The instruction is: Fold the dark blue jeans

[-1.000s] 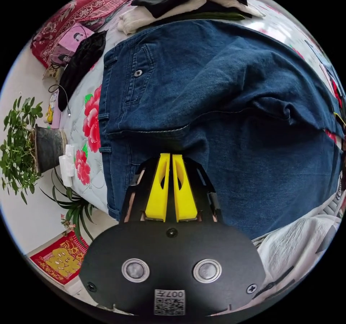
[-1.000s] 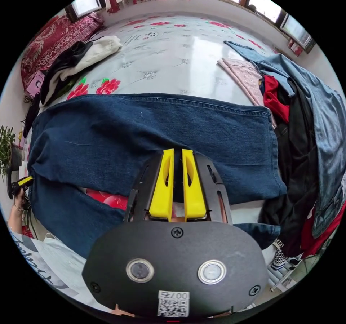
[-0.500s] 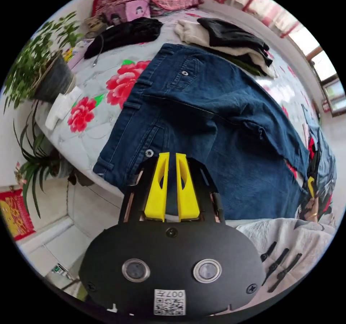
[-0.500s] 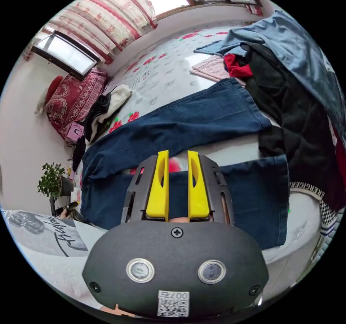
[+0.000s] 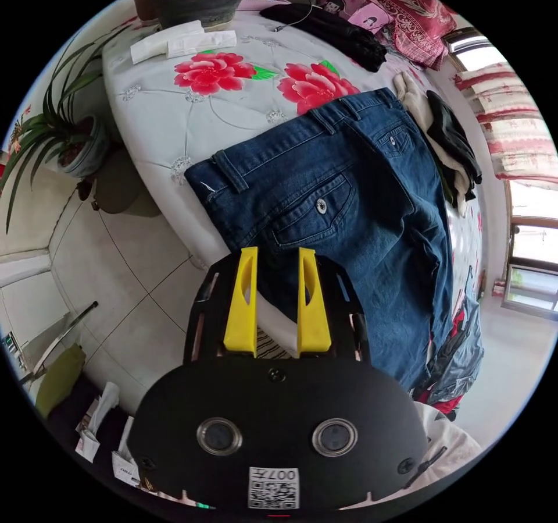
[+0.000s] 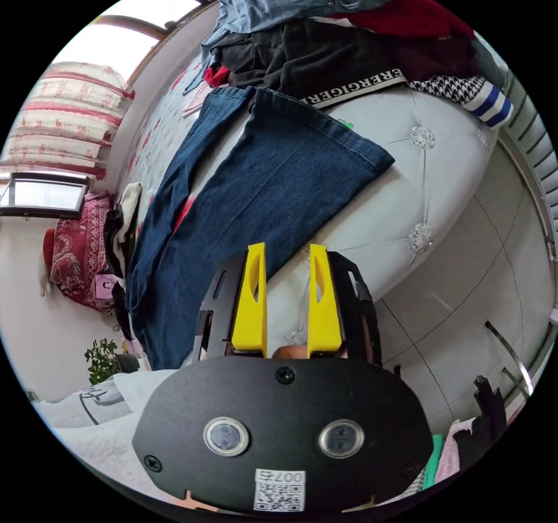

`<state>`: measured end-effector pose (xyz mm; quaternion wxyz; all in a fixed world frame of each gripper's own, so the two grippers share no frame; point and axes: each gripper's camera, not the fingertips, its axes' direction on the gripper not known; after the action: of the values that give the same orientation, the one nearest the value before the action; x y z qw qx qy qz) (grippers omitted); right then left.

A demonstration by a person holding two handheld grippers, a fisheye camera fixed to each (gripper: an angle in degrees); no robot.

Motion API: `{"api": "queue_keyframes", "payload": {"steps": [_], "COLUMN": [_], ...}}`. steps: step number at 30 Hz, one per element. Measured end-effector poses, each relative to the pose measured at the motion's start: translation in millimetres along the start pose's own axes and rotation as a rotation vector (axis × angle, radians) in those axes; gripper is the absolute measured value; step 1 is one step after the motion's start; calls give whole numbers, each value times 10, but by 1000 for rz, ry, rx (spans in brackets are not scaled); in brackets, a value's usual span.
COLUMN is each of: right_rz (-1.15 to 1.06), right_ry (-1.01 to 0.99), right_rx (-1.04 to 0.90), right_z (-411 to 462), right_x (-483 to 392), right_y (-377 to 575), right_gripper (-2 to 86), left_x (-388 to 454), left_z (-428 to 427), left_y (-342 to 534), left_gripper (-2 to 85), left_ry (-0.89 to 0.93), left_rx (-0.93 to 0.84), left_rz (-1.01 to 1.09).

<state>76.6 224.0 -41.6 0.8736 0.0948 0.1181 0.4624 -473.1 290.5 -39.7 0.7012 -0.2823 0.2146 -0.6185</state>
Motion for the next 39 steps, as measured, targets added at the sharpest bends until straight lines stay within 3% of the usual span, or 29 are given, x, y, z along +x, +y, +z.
{"api": "queue_keyframes", "payload": {"steps": [4, 9, 12, 17, 21, 27, 31, 37, 39], "right_rz": [-12, 55, 18, -115, -298, -352, -327, -322, -402], "right_ry": [-52, -82, -262, -722, -875, -813, -643, -392, -308], "right_rx": [34, 7, 64, 278, 409, 451, 418, 273, 245], "right_z": [68, 189, 2, -804, -1405, -1679, -1563, -1204, -978], "right_x": [-17, 116, 67, -235, -465, -483, -652, -1357, -1805], "right_y": [20, -70, -119, -106, 86, 563, 701, 177, -196], "right_gripper": [79, 16, 4, -2, -3, -3, -2, 1, 4], "left_x": [-60, -350, -408, -298, -267, -374, -283, 621, 1301], "left_z": [-63, -439, -757, -1429, -1936, -1916, -1722, -1409, -1078], "left_y": [45, 107, 85, 23, 53, 203, 145, -433, -902], "left_gripper": [66, 25, 12, 4, 7, 11, 10, 13, 24], "left_ry": [31, 292, 475, 664, 722, 699, 672, 615, 563], "left_rx": [15, 69, 115, 228, 284, 240, 184, 137, 136], "left_rz": [50, 48, 94, 246, 386, 363, 292, 343, 357]}}
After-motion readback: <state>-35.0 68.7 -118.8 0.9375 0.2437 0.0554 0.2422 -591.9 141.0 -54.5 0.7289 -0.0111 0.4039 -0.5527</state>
